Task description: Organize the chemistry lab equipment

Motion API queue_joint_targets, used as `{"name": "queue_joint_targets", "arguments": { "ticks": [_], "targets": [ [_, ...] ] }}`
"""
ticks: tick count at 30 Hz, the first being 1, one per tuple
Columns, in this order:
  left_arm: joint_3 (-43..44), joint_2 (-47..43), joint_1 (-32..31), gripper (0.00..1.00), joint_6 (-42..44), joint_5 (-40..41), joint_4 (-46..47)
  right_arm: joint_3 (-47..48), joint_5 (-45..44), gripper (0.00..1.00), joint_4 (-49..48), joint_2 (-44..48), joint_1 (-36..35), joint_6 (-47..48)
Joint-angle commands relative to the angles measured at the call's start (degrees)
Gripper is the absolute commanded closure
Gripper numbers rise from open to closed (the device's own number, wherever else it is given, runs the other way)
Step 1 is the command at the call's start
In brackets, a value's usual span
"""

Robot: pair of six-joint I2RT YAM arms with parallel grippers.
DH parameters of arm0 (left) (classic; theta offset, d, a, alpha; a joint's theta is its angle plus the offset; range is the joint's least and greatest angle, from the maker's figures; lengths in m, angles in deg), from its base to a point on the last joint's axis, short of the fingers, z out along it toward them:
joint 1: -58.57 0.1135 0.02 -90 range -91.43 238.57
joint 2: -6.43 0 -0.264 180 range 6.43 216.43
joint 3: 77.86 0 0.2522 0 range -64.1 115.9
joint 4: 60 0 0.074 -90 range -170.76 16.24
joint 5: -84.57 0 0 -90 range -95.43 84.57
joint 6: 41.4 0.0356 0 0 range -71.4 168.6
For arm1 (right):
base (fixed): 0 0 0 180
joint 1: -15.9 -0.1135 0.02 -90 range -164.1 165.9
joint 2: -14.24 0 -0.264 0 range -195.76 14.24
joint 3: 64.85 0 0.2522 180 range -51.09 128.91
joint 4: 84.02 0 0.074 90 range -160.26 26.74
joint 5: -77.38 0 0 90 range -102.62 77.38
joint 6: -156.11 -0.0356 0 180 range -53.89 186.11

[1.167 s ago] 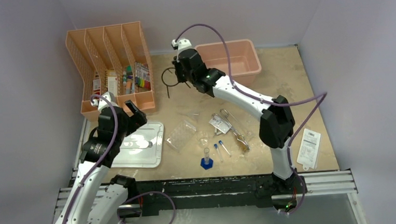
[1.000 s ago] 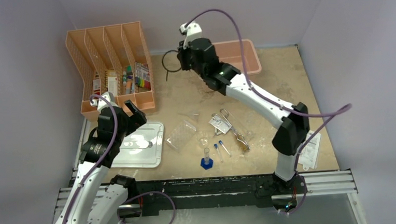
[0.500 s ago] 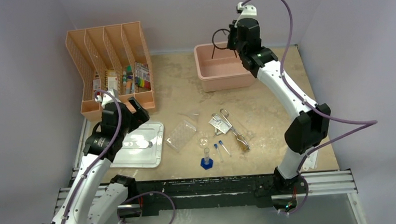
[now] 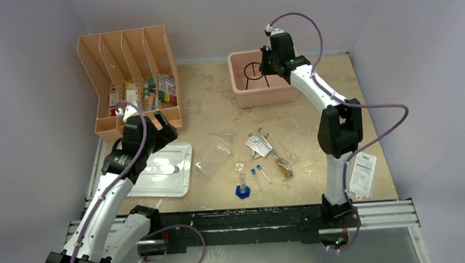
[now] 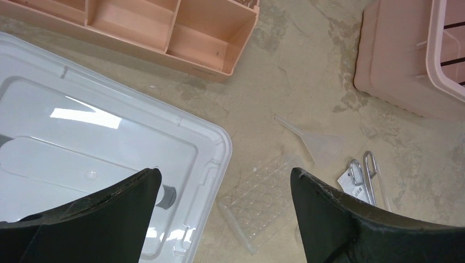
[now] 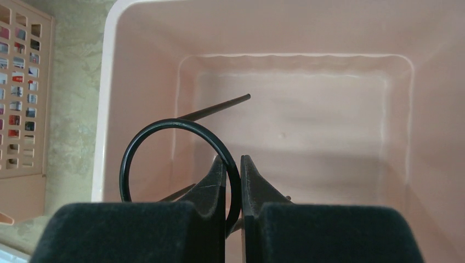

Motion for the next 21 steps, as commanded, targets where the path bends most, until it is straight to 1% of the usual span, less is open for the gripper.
{"name": "queue_joint_targets", "arguments": {
  "ticks": [1, 5, 10, 15, 21],
  "targets": [
    [3.14, 0.88, -0.22, 0.11, 1.02, -0.11, 2.89, 8.44, 7.69, 1.00, -0.90, -2.90, 0.93, 1.37],
    [3.27, 1.34, -0.22, 0.11, 1.28, 0.51, 3.04, 12.61, 11.59, 1.00, -0.33, -7.95, 1.61, 2.15],
    [3.40, 2.02, -0.22, 0.11, 1.64, 0.50, 3.34, 13.94, 12.31, 1.00, -2.93, -10.73, 1.95, 1.82],
    [3.20, 2.33, -0.22, 0.11, 1.97, 0.71, 3.38, 16.40, 11.61, 1.00, -4.84, -13.73, 1.98, 0.48],
    [3.15, 2.74, -0.22, 0.11, 1.97, 0.84, 3.61, 21.28, 9.55, 1.00, -4.34, -17.34, 1.99, -0.73]
  ]
}}
